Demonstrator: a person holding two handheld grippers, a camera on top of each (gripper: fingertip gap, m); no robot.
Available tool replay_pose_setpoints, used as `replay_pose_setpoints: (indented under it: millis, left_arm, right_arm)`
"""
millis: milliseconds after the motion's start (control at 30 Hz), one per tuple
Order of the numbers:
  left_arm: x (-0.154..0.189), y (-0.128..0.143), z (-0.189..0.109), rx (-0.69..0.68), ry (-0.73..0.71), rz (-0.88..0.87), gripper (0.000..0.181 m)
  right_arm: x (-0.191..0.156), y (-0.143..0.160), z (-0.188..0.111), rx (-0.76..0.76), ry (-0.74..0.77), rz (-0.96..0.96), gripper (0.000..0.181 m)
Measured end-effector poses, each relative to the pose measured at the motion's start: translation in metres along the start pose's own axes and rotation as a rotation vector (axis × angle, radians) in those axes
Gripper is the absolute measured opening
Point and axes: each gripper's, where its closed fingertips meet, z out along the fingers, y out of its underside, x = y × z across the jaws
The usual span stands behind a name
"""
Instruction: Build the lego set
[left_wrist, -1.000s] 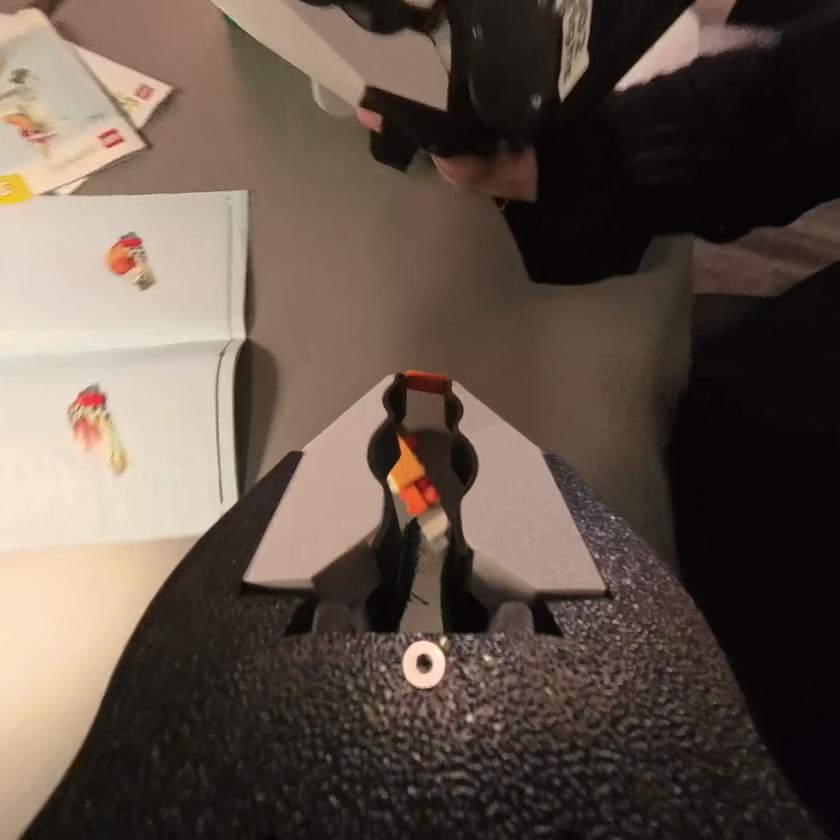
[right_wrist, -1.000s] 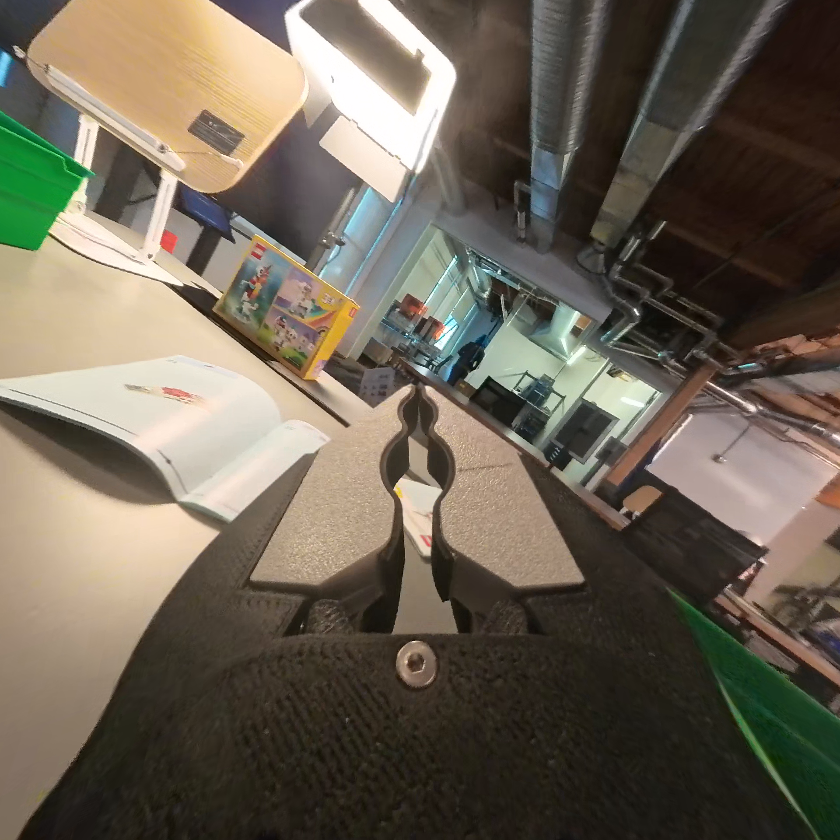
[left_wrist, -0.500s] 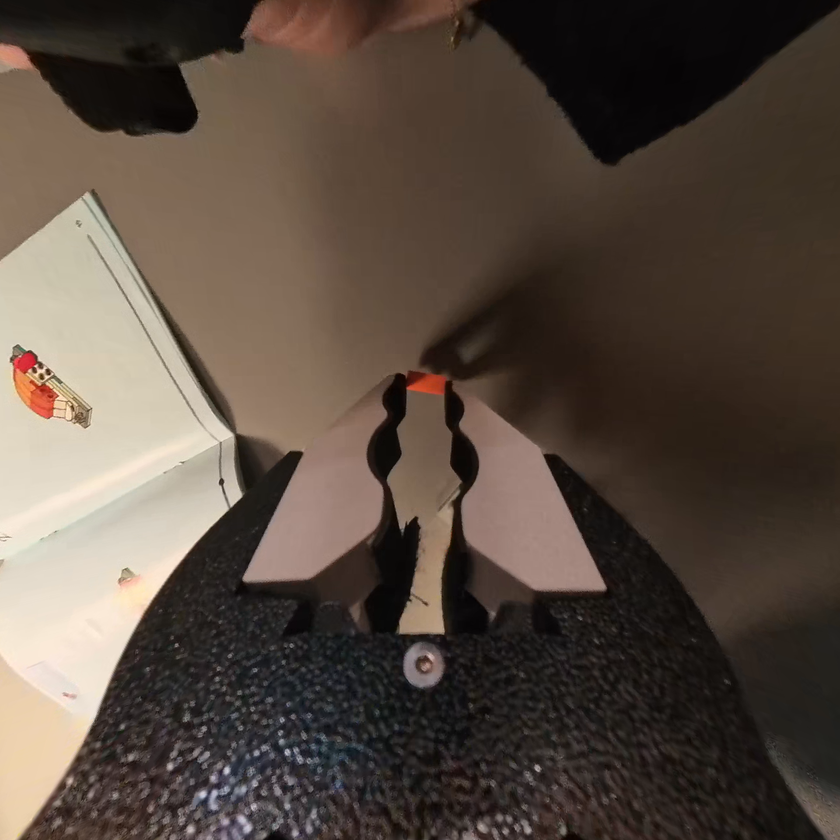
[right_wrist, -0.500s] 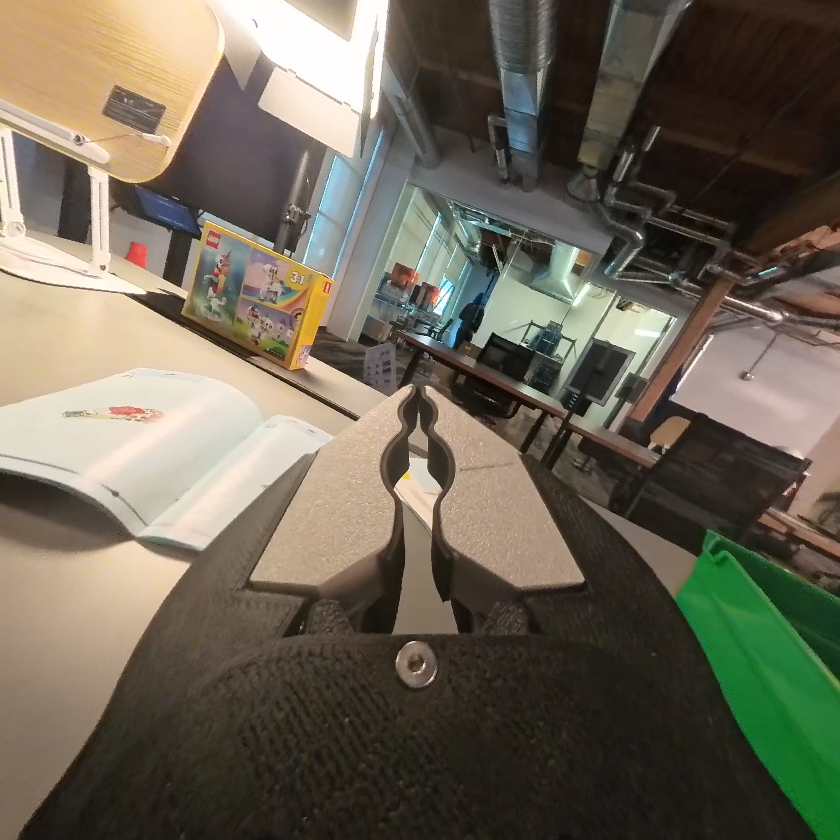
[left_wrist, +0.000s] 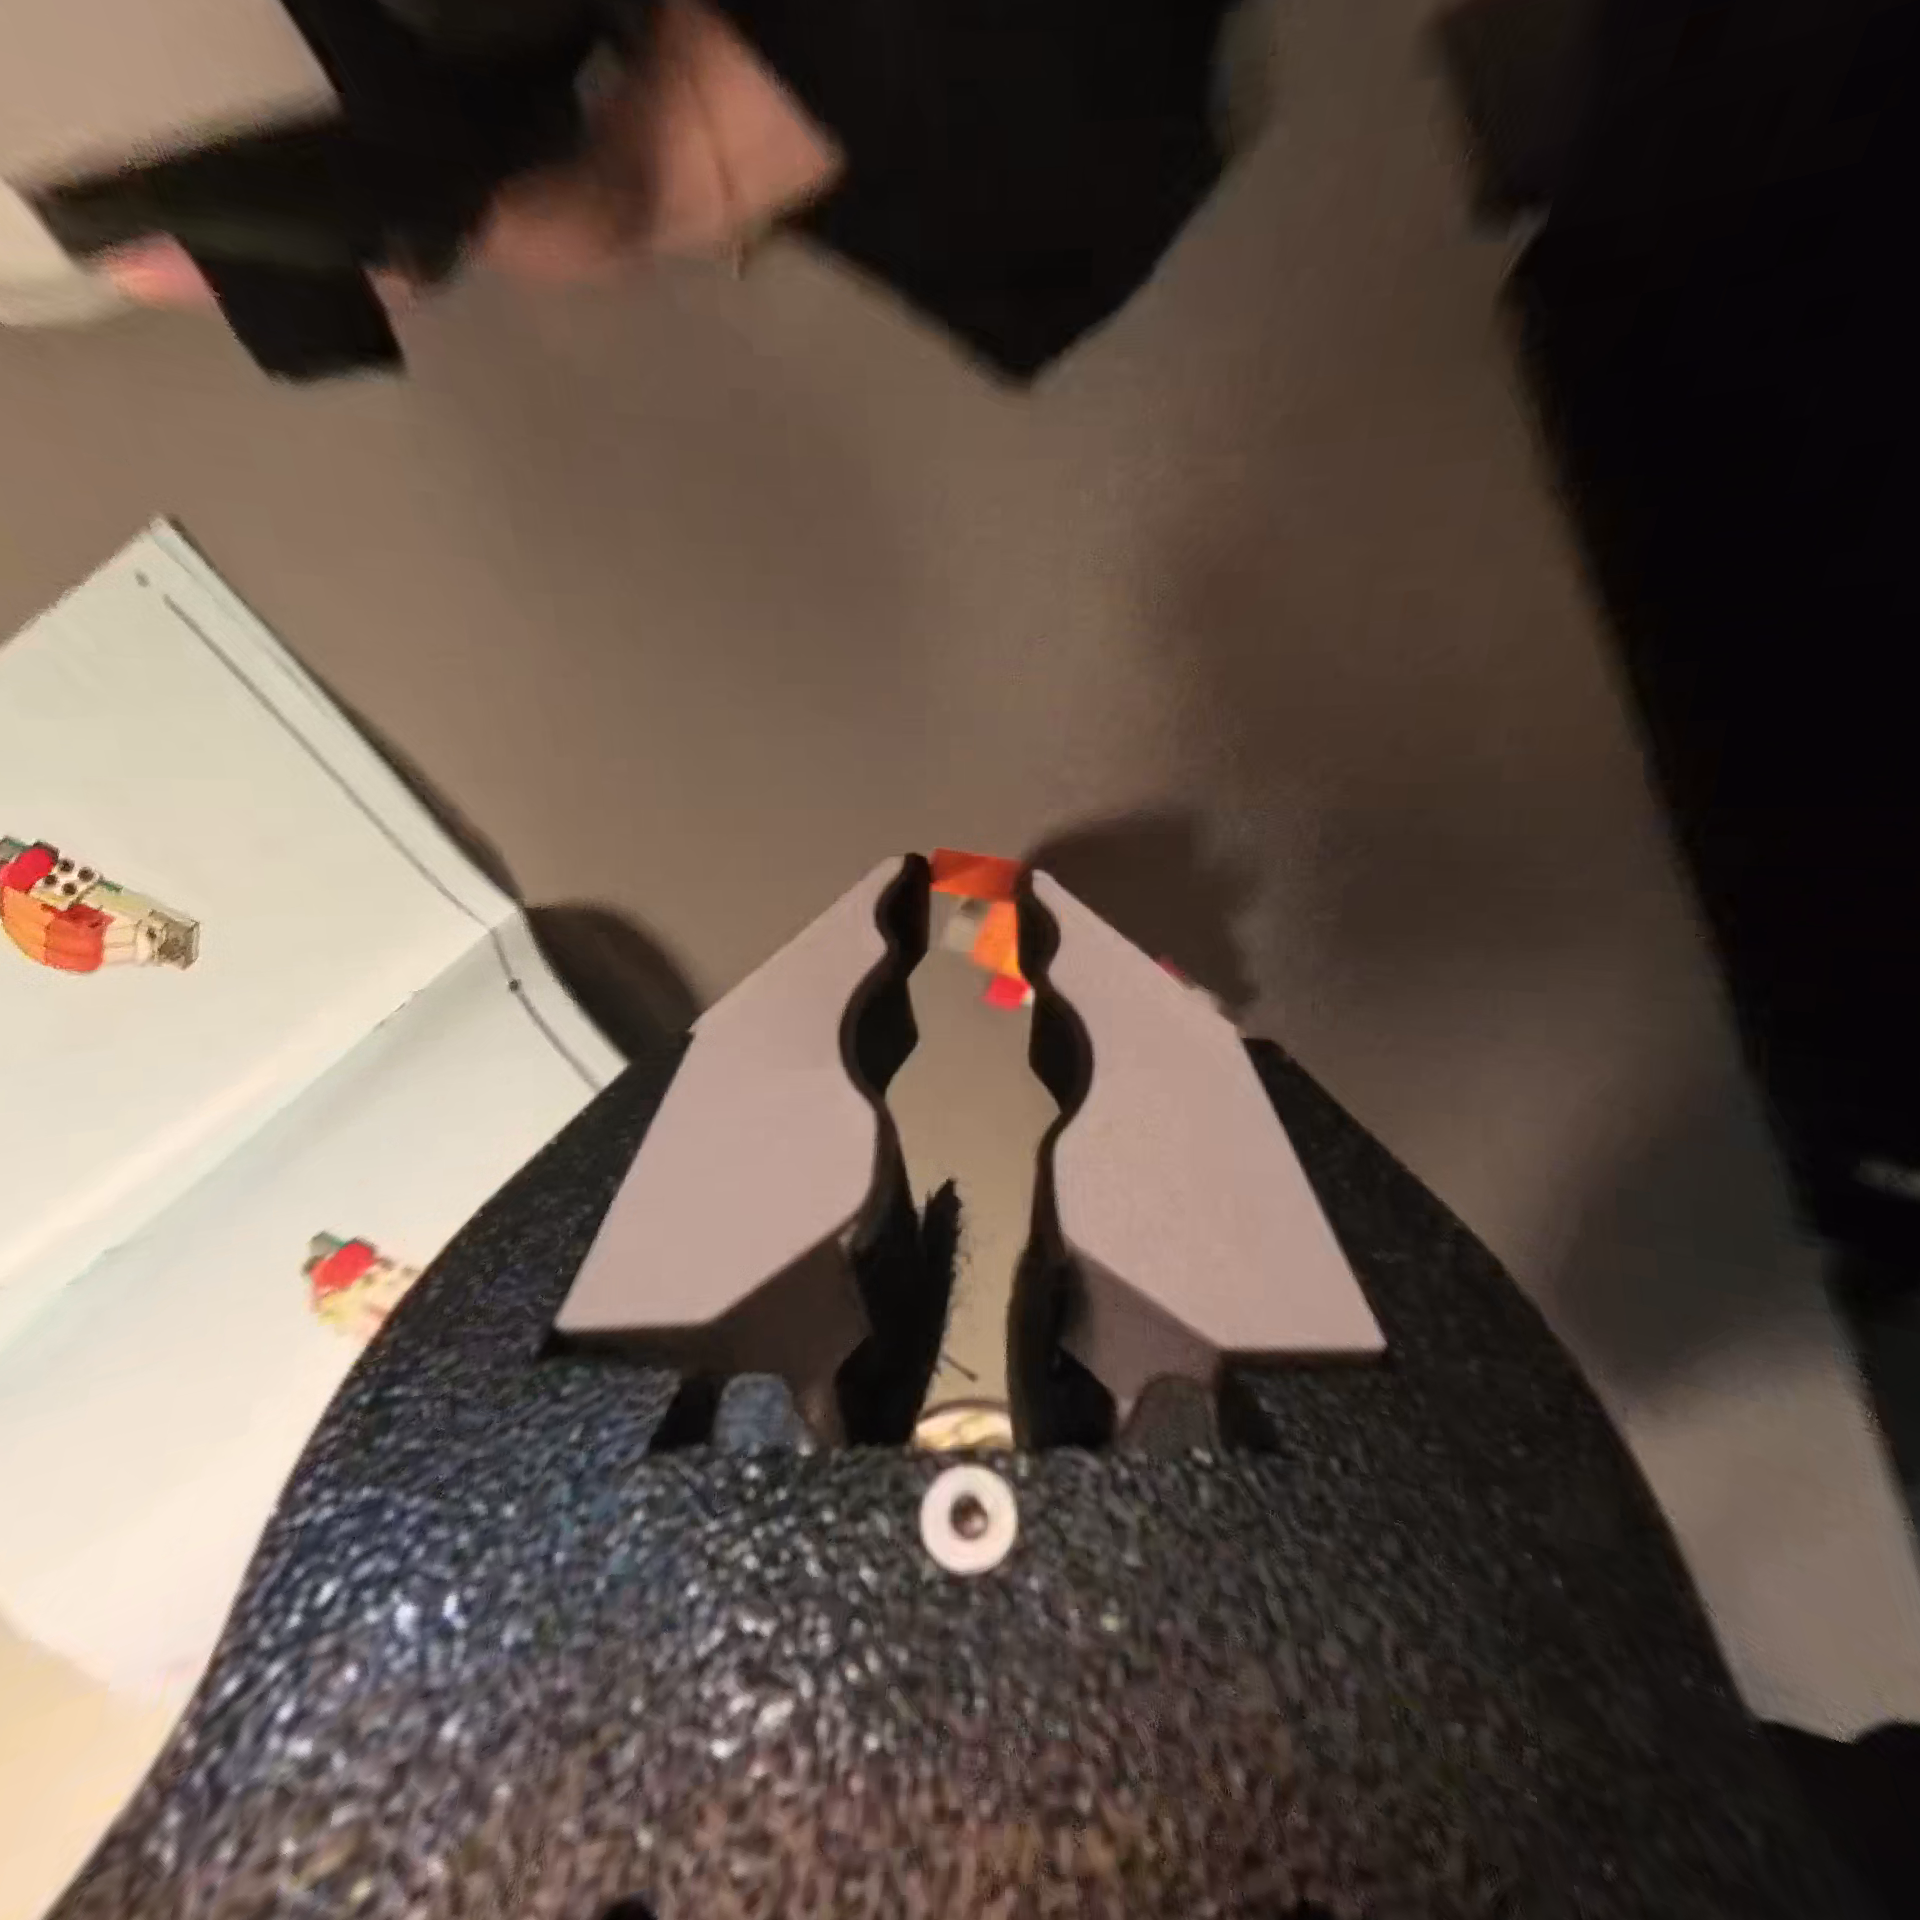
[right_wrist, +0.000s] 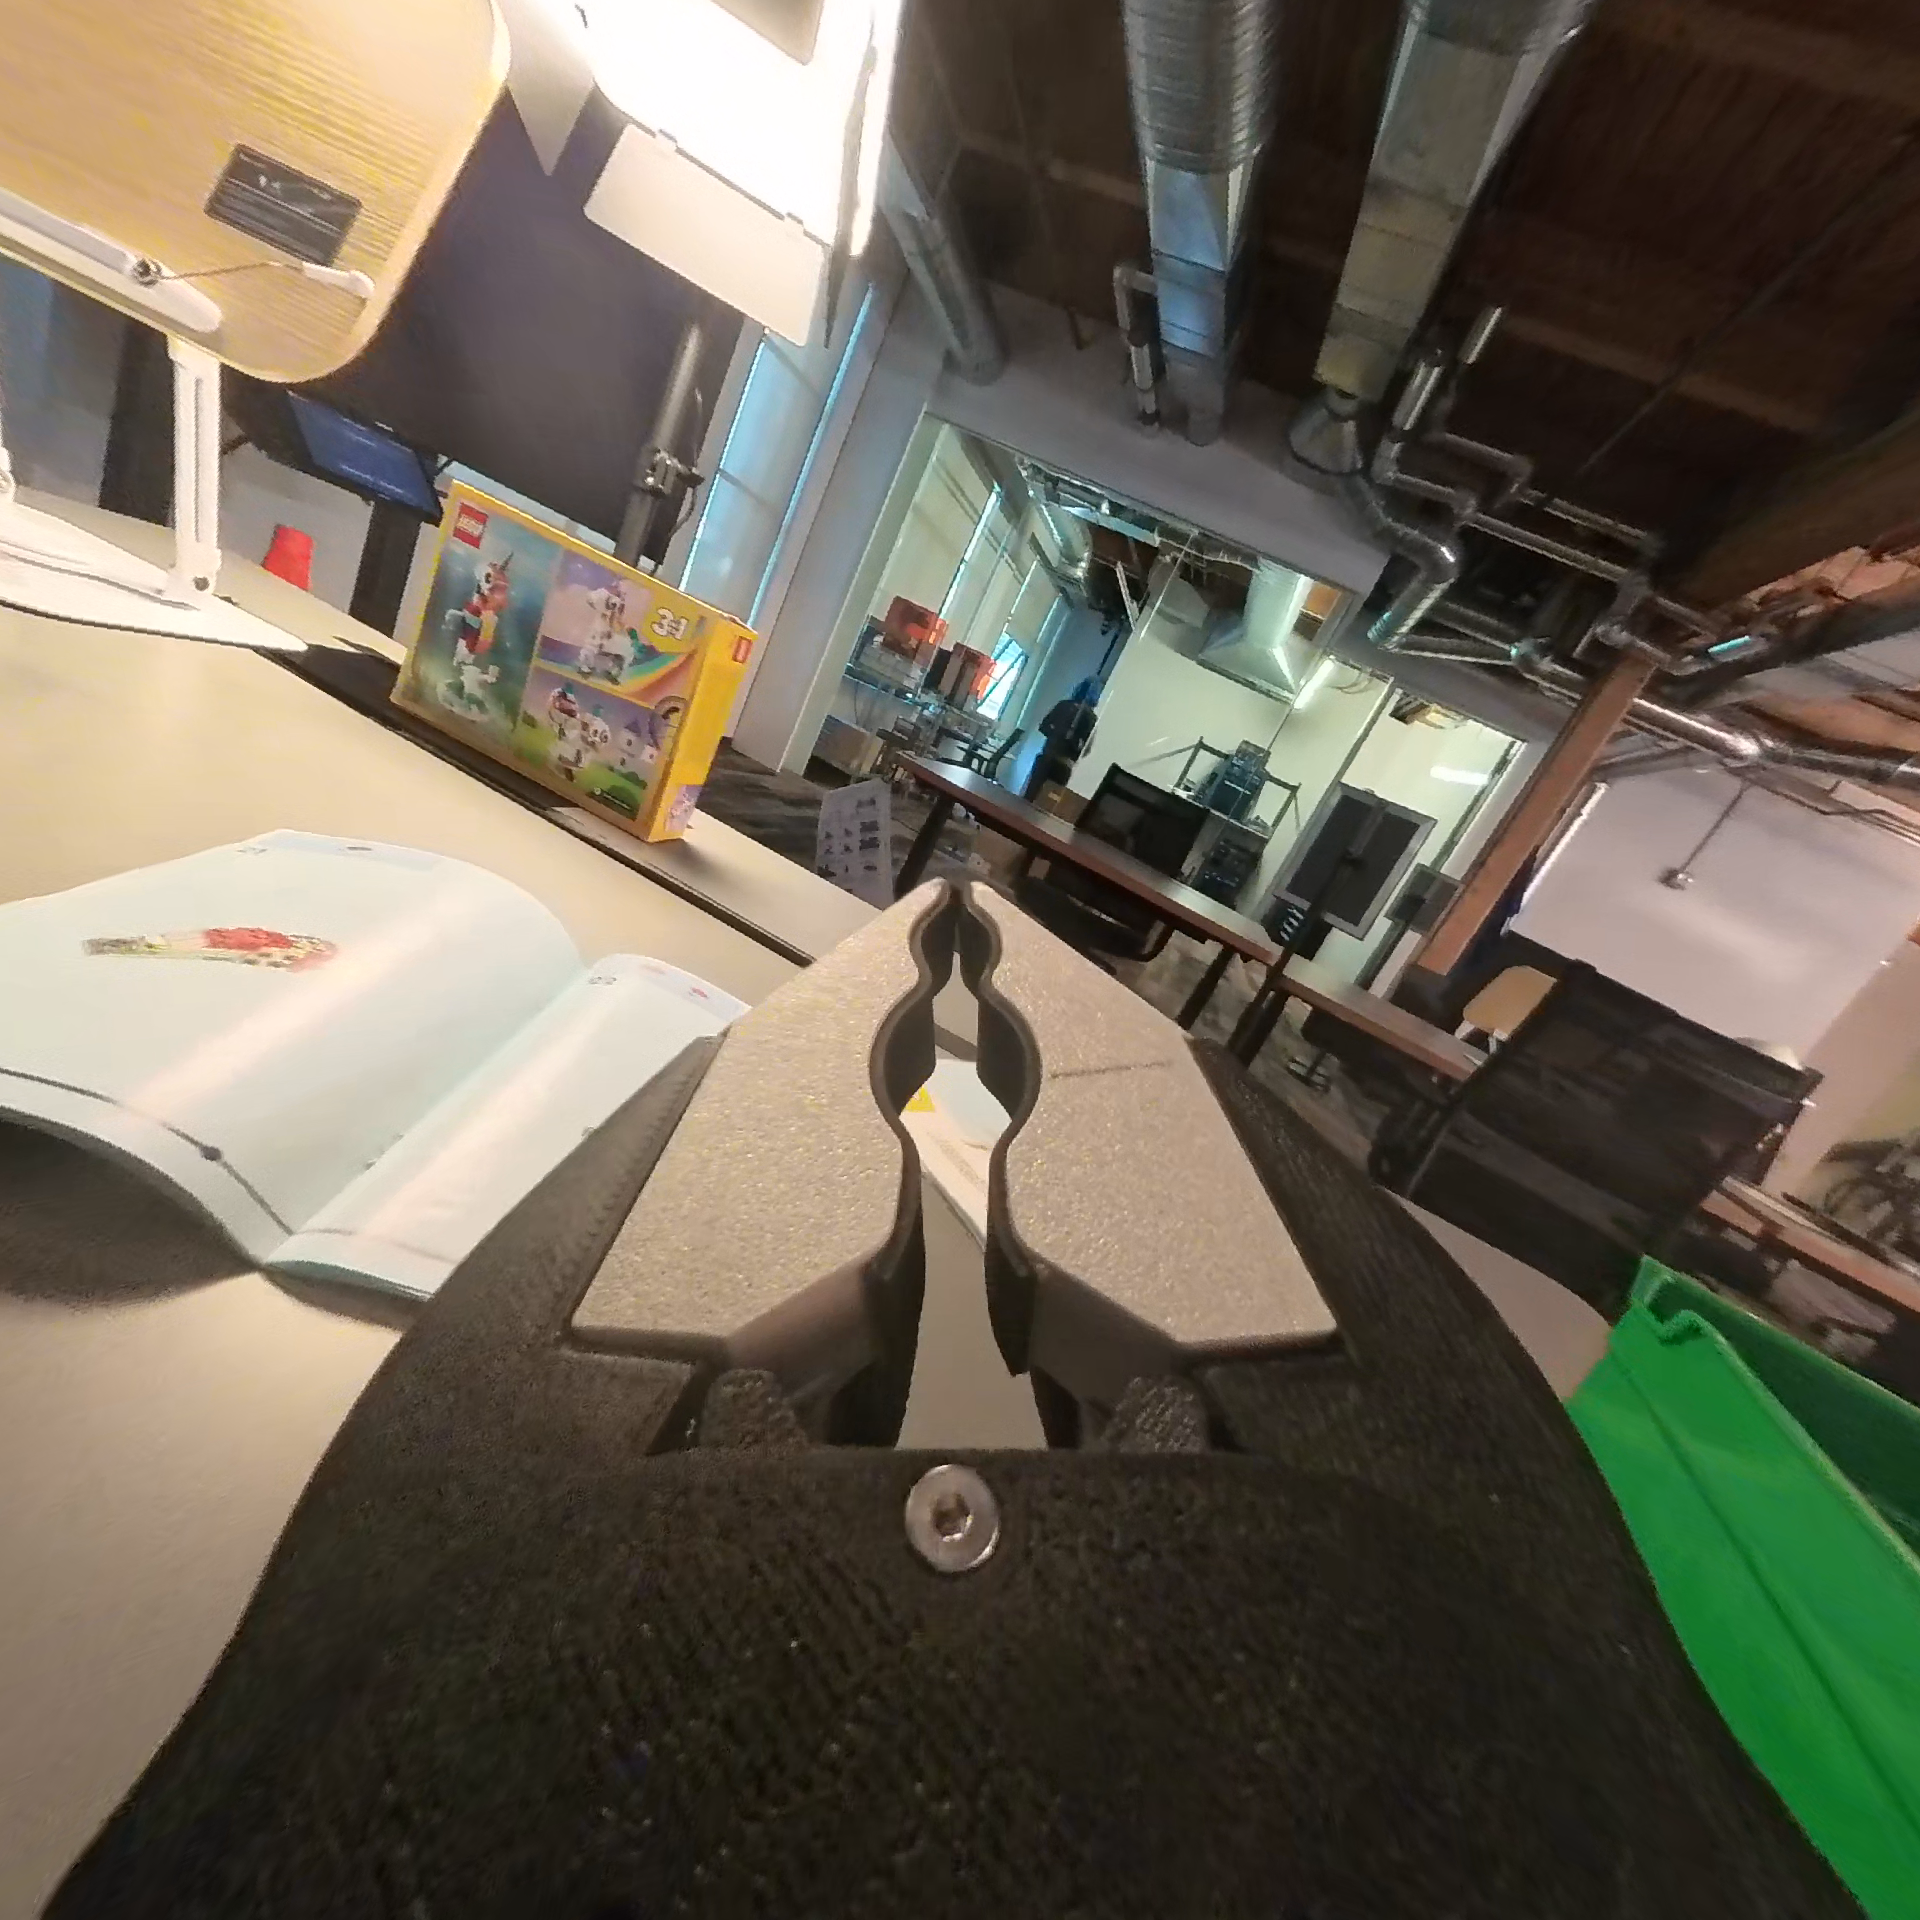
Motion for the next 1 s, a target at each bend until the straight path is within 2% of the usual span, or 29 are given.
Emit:
replay_pose_setpoints:
  millis: [33,100,167,300,333,367,433,533,600,800,1000]
  left_arm:
    - [0.008,-0.011,-0.01,0.093,0.028,-0.028,0.014]
    - [0.022,-0.029,-0.03,0.255,0.067,-0.066,0.014]
    - [0.031,-0.034,-0.043,0.342,0.078,-0.095,0.014]
    - [0.04,-0.026,-0.046,0.347,0.064,-0.16,0.014]
    - [0.042,-0.022,-0.044,0.325,0.05,-0.173,0.014]
    - [0.044,-0.019,-0.042,0.301,0.037,-0.181,0.014]
    - [0.051,-0.015,-0.039,0.274,0.012,-0.186,0.014]
    - [0.063,-0.01,-0.033,0.22,-0.02,-0.186,0.014]
    - [0.071,-0.007,-0.029,0.186,-0.034,-0.182,0.014]
    - [0.081,-0.007,-0.022,0.181,-0.034,-0.181,0.014]
    - [0.08,-0.001,-0.019,0.194,-0.057,-0.184,0.014]
  right_arm:
    - [-0.002,-0.001,0.0,0.003,-0.009,-0.001,0.0]
    - [-0.009,-0.004,-0.001,0.015,-0.037,0.005,0.0]
    - [-0.017,-0.007,-0.003,0.032,-0.075,0.003,0.0]
    - [-0.053,-0.023,-0.006,0.108,-0.242,-0.016,0.0]
    - [-0.072,-0.03,-0.011,0.147,-0.348,-0.013,0.001]
    - [-0.097,-0.037,-0.021,0.187,-0.508,0.008,0.009]
    - [-0.146,-0.05,-0.057,0.24,-0.898,0.042,0.027]
    - [-0.179,-0.049,-0.097,0.109,-1.325,0.119,0.037]
    - [-0.193,-0.038,-0.111,-0.031,-1.493,0.114,0.043]
    - [-0.215,-0.016,-0.118,-0.198,-1.603,-0.009,0.048]
    - [-0.21,-0.001,-0.129,-0.286,-1.624,-0.073,0.033]
